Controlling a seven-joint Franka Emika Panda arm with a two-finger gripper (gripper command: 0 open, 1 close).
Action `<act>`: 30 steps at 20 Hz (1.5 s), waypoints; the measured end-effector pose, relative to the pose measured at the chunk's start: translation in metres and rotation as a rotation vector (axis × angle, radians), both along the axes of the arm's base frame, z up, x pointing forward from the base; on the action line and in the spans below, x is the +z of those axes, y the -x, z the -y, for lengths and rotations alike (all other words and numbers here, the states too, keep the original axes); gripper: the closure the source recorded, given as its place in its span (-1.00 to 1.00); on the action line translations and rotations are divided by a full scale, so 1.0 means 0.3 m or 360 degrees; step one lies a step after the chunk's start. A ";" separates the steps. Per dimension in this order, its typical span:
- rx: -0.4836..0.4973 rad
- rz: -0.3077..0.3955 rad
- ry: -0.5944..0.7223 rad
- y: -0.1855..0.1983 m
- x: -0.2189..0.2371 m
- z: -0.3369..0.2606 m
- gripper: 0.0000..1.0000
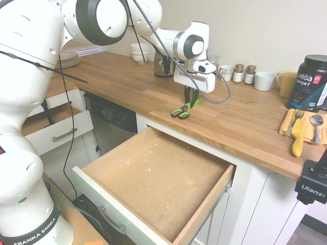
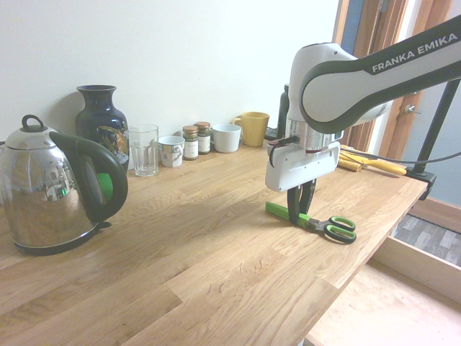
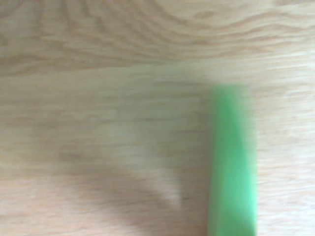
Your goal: Put scissor in the drawer
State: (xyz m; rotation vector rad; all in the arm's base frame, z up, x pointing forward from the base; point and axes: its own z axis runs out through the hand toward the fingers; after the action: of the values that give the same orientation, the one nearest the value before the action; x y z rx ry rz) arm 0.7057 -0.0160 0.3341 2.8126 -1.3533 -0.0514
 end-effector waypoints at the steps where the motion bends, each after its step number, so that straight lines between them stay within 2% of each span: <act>1: -0.0005 0.0004 0.0002 -0.001 0.003 0.007 1.00; 10: -0.0025 0.0061 0.0007 -0.019 0.066 0.039 1.00; 20: -0.0022 0.0180 0.0004 -0.001 0.284 0.034 1.00; 30: -0.0029 0.0266 0.0005 0.017 0.408 0.047 1.00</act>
State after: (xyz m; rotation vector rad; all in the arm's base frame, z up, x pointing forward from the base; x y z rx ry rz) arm 0.7006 -0.0301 0.4565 2.8577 -1.4083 0.1899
